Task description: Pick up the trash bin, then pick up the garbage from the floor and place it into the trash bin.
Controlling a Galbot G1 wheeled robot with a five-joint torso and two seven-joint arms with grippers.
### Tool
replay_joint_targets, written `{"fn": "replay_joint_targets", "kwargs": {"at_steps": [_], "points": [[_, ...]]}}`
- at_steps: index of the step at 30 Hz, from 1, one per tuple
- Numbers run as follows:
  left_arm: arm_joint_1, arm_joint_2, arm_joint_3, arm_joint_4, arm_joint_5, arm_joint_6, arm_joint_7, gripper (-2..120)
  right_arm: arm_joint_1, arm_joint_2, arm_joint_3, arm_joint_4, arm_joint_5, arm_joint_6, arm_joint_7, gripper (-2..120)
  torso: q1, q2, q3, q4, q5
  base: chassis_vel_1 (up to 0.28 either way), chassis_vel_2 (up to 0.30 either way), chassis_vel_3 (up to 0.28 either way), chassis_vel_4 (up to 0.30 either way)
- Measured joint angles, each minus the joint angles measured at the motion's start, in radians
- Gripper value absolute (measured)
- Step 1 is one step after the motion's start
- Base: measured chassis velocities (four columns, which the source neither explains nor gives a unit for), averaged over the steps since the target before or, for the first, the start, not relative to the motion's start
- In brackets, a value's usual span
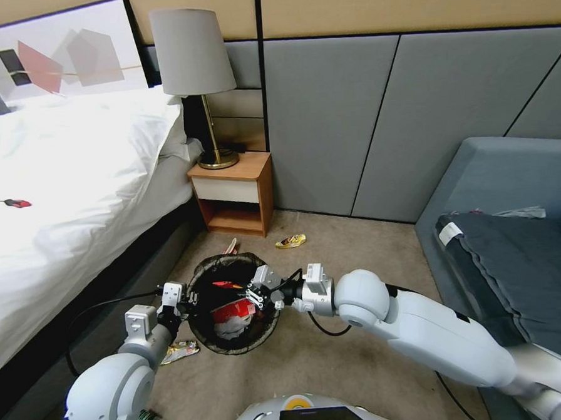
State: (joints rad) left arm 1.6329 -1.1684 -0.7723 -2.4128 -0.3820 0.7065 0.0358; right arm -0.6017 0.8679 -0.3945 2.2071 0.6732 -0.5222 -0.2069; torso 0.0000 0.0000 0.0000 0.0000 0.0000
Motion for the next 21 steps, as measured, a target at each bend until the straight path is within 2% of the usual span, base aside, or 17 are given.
{"fn": "replay_joint_targets", "kwargs": {"at_steps": [6, 8, 9, 10, 11, 12, 13, 16, 18, 20, 21], "points": [[-0.004, -0.001, 0.004, 0.005, 0.000, 0.000, 0.000, 1, -0.009, -0.002, 0.005, 0.000, -0.005, -0.003, 0.007, 2, 0.000, 0.000, 0.000, 0.0000, 0.0000, 0.000, 0.000, 0.000, 0.000], [-0.005, 0.000, 0.004, 0.005, 0.000, 0.000, 0.000, 1, -0.009, -0.001, 0.006, 0.000, -0.007, -0.002, 0.007, 7, 0.000, 0.000, 0.000, 0.0000, -0.0001, 0.000, 0.000, 0.000, 0.000], [-0.006, 0.001, 0.004, 0.007, 0.000, 0.000, 0.001, 1, -0.009, 0.002, 0.006, -0.003, -0.008, 0.003, 0.007, 13, 0.000, 0.000, 0.000, 0.0000, 0.0000, 0.000, 0.000, 0.000, 0.000], [-0.006, 0.001, 0.004, 0.007, 0.000, 0.000, 0.001, 1, -0.009, 0.002, 0.006, -0.003, -0.008, 0.003, 0.007, 13, 0.000, 0.000, 0.000, 0.0000, 0.0000, 0.000, 0.000, 0.000, 0.000], [-0.006, 0.002, 0.003, 0.007, -0.001, 0.000, 0.001, 1, -0.010, 0.003, 0.005, -0.003, -0.007, 0.004, 0.007, 19, 0.000, 0.000, 0.000, 0.0000, 0.0000, 0.000, 0.000, 0.000, 0.000], [-0.007, 0.002, 0.003, 0.008, -0.001, 0.000, 0.001, 1, -0.010, 0.005, 0.005, -0.004, -0.007, 0.004, 0.008, 21, 0.000, 0.000, 0.000, 0.0000, 0.0000, 0.000, 0.000, 0.000, 0.000], [-0.007, 0.003, 0.003, 0.009, -0.001, 0.000, 0.001, 1, -0.010, 0.008, 0.004, -0.005, -0.006, 0.004, 0.010, 30, 0.000, 0.000, 0.000, 0.0000, 0.0000, 0.000, 0.000, 0.000, 0.000], [-0.008, 0.003, 0.003, 0.011, -0.002, 0.000, 0.001, 1, -0.010, 0.010, 0.004, -0.006, -0.006, 0.004, 0.012, 36, 0.000, 0.000, 0.000, 0.0000, 0.0000, 0.000, 0.000, 0.000, 0.000], [-0.010, 0.003, 0.003, 0.013, -0.002, 0.000, 0.002, 1, -0.009, 0.013, 0.004, -0.009, -0.005, 0.004, 0.017, 47, 0.000, 0.000, 0.000, 0.0000, -0.0001, 0.000, 0.000, 0.000, 0.000], [-0.011, 0.003, 0.003, 0.014, -0.002, 0.000, 0.002, 1, -0.009, 0.014, 0.005, -0.009, -0.004, 0.004, 0.018, 51, 0.000, 0.000, 0.000, 0.0000, 0.0000, 0.000, 0.000, 0.000, 0.000], [-0.012, 0.004, 0.004, 0.015, -0.002, 0.000, 0.004, 1, -0.009, 0.014, 0.006, -0.009, -0.004, 0.004, 0.019, 58, 0.000, 0.000, 0.000, 0.0000, 0.0000, 0.000, 0.000, 0.000, 0.000]]}}
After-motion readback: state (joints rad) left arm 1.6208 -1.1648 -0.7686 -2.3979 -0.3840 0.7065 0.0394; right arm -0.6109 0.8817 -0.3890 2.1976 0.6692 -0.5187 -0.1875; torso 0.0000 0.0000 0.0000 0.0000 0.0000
